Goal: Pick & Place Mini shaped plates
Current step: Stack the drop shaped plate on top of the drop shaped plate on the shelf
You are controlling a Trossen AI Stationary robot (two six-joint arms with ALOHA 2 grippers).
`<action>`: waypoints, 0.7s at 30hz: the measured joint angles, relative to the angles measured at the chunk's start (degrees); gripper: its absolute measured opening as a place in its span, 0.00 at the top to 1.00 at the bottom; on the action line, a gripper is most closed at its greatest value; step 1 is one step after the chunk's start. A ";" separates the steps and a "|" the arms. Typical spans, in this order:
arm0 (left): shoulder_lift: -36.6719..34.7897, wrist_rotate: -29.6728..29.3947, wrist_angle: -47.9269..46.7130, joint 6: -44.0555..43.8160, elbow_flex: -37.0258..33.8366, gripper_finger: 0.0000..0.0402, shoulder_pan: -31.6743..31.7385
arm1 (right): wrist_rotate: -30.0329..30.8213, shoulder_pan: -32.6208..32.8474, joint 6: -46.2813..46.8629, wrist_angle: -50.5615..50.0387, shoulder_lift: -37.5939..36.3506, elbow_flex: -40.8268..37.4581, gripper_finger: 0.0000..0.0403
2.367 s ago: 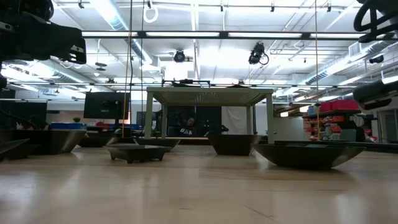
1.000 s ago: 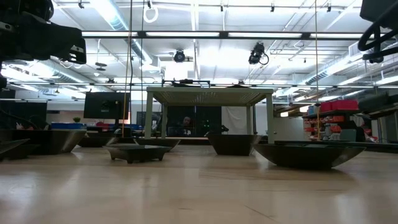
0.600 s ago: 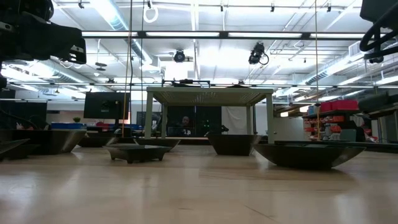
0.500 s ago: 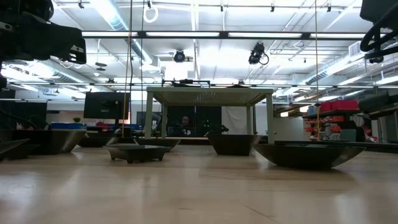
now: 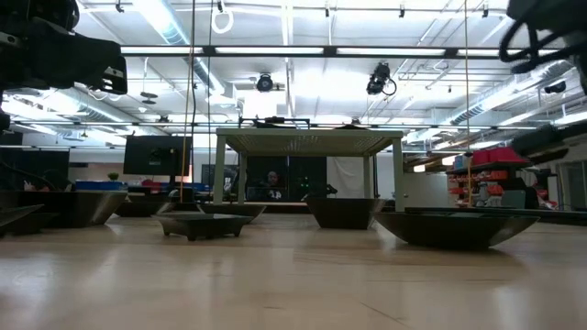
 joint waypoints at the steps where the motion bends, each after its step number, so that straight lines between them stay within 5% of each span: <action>1: 0.00 0.00 0.00 0.00 -0.01 0.94 -0.01 | 0.47 -0.35 0.00 -0.13 0.00 0.42 1.00; 21: 0.00 0.00 0.02 0.00 -0.01 0.94 0.00 | 6.45 -13.65 -3.07 -15.49 -2.86 15.54 1.00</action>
